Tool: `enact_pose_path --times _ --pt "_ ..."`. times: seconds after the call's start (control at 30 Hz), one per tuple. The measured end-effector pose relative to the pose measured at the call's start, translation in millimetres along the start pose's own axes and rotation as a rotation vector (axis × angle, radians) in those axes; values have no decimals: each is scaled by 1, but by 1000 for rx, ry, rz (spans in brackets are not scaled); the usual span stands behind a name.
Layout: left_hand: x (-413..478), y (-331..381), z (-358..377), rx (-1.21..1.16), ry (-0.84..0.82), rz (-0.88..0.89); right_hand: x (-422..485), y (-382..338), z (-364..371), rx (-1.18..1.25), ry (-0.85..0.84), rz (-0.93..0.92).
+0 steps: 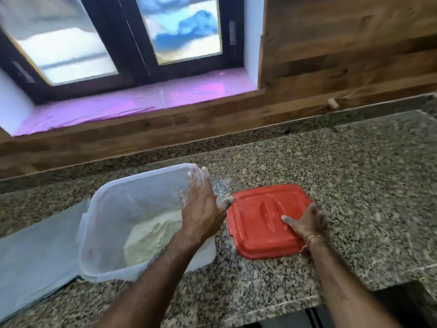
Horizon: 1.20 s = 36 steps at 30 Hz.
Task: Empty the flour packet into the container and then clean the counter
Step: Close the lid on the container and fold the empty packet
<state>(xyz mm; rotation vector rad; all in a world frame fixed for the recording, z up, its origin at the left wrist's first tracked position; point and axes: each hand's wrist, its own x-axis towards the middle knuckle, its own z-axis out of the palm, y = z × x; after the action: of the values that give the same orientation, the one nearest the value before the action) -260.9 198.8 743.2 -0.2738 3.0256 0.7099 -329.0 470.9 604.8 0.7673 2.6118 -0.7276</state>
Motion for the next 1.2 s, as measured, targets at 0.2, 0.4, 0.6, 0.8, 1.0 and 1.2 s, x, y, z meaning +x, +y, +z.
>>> enact_pose_path --times 0.2,0.4,0.6,0.8,1.0,1.2 --pt "0 2 1 45 27 -35 -6 -8 13 72 -14 -64" --pt "0 2 0 82 40 -47 1 8 5 640 -193 7" --pt "0 0 -9 147 -22 -40 -20 8 -65 1123 -254 -73" --pt "-9 -21 -79 -288 240 -79 -60 -45 -144 1279 -417 -308" --pt "-43 -89 -139 -1081 247 -131 -151 -145 -96 1161 -562 -461" --pt "-68 -186 -138 -1096 388 -380 -209 -185 -31 856 -391 -608"
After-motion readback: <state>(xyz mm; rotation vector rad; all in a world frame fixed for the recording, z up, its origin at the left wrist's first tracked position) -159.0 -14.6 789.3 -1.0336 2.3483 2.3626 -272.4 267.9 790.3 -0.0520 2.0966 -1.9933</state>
